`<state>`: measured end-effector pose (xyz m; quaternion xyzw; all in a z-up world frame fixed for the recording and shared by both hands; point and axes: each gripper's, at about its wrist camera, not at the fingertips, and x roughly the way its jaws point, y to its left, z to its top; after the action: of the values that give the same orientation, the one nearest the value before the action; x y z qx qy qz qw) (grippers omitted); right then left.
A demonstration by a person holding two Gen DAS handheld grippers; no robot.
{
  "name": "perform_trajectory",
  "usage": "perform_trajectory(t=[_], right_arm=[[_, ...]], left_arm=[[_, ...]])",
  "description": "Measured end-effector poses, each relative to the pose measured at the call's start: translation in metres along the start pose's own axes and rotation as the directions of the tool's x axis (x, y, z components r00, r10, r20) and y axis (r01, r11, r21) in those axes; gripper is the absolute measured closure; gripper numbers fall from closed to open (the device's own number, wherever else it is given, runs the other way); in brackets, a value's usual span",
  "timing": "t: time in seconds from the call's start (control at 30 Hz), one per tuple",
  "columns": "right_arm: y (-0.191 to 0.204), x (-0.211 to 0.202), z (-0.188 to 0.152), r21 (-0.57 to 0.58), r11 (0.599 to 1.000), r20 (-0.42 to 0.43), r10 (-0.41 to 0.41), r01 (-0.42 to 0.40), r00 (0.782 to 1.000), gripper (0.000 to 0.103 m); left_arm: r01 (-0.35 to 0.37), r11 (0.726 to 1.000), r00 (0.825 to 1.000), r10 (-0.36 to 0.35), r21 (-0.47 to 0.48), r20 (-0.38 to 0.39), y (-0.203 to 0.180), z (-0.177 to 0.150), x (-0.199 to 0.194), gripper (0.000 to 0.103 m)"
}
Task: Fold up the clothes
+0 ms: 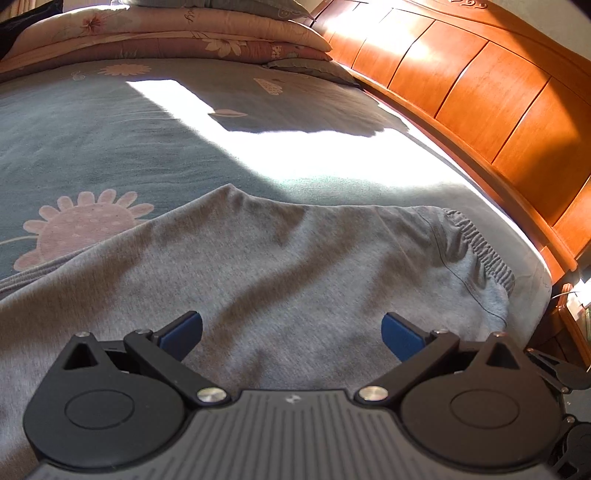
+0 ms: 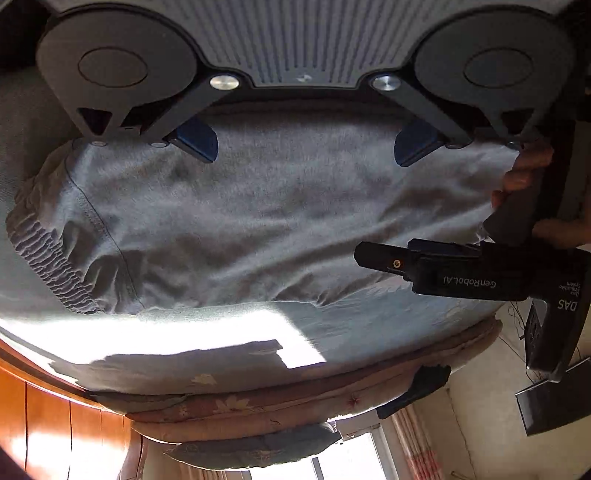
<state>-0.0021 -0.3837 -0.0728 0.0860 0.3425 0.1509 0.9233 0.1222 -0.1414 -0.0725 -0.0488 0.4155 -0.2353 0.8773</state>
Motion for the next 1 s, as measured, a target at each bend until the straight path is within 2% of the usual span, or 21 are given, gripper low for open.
perform_trajectory(t=[0.1, 0.23, 0.33, 0.4, 0.57, 0.73, 0.8, 0.9, 1.0], right_arm=[[0.014, 0.015, 0.009, -0.047, 0.993, -0.011, -0.112, 0.111, 0.994, 0.0], [0.023, 0.049, 0.002, -0.085, 0.975, -0.124, -0.214, 0.204, 0.969, 0.0], [0.036, 0.056, -0.008, -0.151, 0.951, -0.111, -0.286, 0.268, 0.952, 0.0], [0.036, 0.056, -0.009, -0.136, 0.953, -0.113, -0.288, 0.272, 0.951, 0.0], [0.03, 0.057, -0.009, -0.131, 0.957, -0.109, -0.272, 0.257, 0.956, 0.0], [0.032, 0.055, -0.013, -0.134, 0.954, -0.077, -0.28, 0.268, 0.957, 0.0], [0.033, 0.055, -0.014, -0.132, 0.953, -0.072, -0.282, 0.271, 0.957, 0.0], [0.033, 0.056, -0.014, -0.13, 0.954, -0.068, -0.282, 0.272, 0.957, 0.0], [0.033, 0.056, -0.016, -0.13, 0.953, -0.054, -0.283, 0.274, 0.958, 0.0]], left_arm=[[-0.005, 1.0, 1.0, 0.006, -0.018, 0.01, 0.009, -0.008, -0.013, 0.001], [0.0, 0.999, 1.0, 0.0, -0.045, -0.019, 0.023, -0.019, -0.018, 0.001], [0.001, 0.998, 0.999, -0.004, -0.06, -0.053, 0.032, -0.032, -0.015, 0.001], [0.006, 0.997, 0.997, -0.012, -0.079, -0.074, 0.037, -0.041, -0.013, 0.001], [0.043, 0.996, 0.998, -0.046, -0.077, -0.031, 0.039, -0.063, -0.027, 0.001], [0.058, 0.995, 0.998, -0.061, -0.076, -0.036, 0.049, -0.065, -0.048, 0.001], [0.034, 0.998, 0.999, -0.034, -0.057, 0.014, 0.059, -0.058, -0.067, 0.001], [-0.046, 0.998, 0.994, 0.049, -0.037, 0.098, 0.083, -0.039, -0.097, 0.001], [-0.191, 0.98, 0.971, 0.196, -0.05, 0.136, 0.116, -0.016, -0.117, 0.001]])
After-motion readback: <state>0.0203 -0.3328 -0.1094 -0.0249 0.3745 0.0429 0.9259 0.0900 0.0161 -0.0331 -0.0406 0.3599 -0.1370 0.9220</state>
